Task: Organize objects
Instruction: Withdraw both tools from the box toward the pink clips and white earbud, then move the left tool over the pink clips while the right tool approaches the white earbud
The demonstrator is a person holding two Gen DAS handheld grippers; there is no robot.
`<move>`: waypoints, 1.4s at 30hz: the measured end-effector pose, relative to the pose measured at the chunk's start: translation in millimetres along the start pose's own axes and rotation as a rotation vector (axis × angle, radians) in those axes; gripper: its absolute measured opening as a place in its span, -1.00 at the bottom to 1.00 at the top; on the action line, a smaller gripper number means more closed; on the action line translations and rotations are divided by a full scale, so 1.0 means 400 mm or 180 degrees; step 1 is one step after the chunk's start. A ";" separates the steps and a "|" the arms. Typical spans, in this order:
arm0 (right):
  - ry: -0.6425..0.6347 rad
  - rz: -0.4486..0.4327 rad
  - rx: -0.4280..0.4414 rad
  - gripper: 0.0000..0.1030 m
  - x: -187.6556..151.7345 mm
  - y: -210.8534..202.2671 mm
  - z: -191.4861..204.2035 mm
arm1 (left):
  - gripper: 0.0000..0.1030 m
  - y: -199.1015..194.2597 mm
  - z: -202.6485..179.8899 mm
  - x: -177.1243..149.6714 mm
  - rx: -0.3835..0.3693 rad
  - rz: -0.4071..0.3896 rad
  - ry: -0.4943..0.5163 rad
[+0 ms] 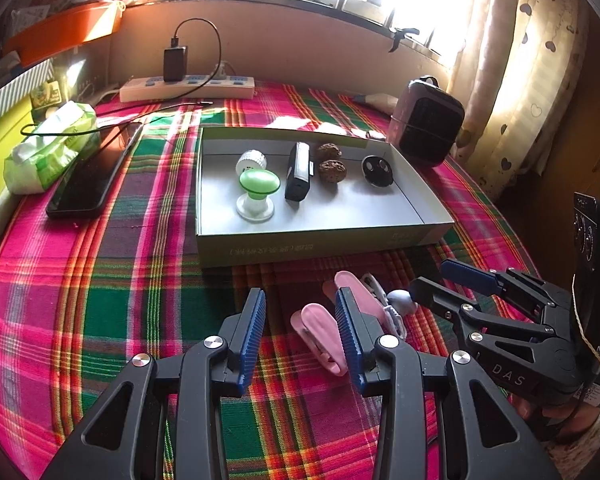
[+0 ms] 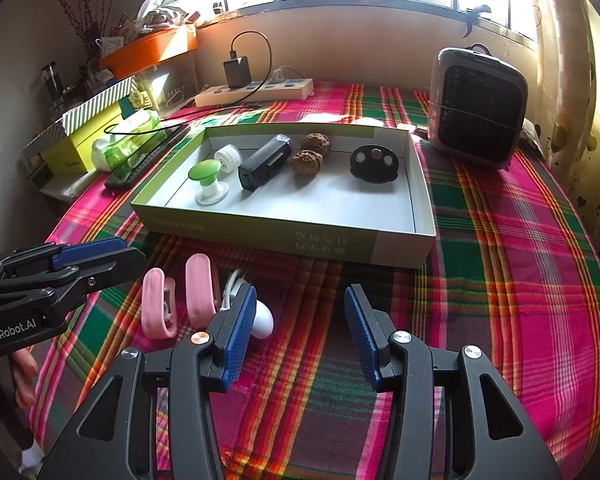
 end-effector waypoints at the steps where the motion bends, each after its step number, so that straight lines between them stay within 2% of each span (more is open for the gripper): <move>1: 0.0003 0.0001 0.0010 -0.08 -0.001 0.000 0.001 | -0.33 0.001 0.001 -0.003 0.0003 0.0010 -0.0011; 8: -0.0052 -0.0035 0.0095 -0.08 -0.006 -0.012 0.019 | -0.33 0.002 0.001 -0.006 -0.0006 0.0015 -0.0046; 11: -0.0096 0.0025 0.0043 -0.08 -0.010 0.001 0.026 | -0.33 0.006 -0.002 -0.007 -0.0011 0.0032 -0.0039; 18: -0.0055 0.0121 0.0127 -0.08 -0.020 0.026 0.035 | -0.33 0.010 -0.007 -0.010 -0.0032 0.0063 -0.0017; 29: -0.0096 0.0112 0.0050 -0.07 -0.025 0.015 0.020 | -0.33 0.012 -0.012 -0.019 -0.0063 0.0108 -0.0012; 33: -0.0171 0.0077 -0.0095 -0.07 -0.031 0.003 0.016 | -0.33 0.011 -0.012 -0.020 -0.0068 0.0106 -0.0011; 42: -0.0152 0.0110 0.0032 -0.07 -0.025 0.014 0.027 | -0.32 0.012 -0.020 -0.031 -0.0073 0.0145 -0.0014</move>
Point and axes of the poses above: each gripper's, at about its wrist camera, not at the fingertips, and y roughly the way its jaws point, z to its left, x to its top, the point moved 5 cm from there along y, roughly the way its jaws point, and after that the axes turned 3 degrees about -x, right-handed, at the moved point
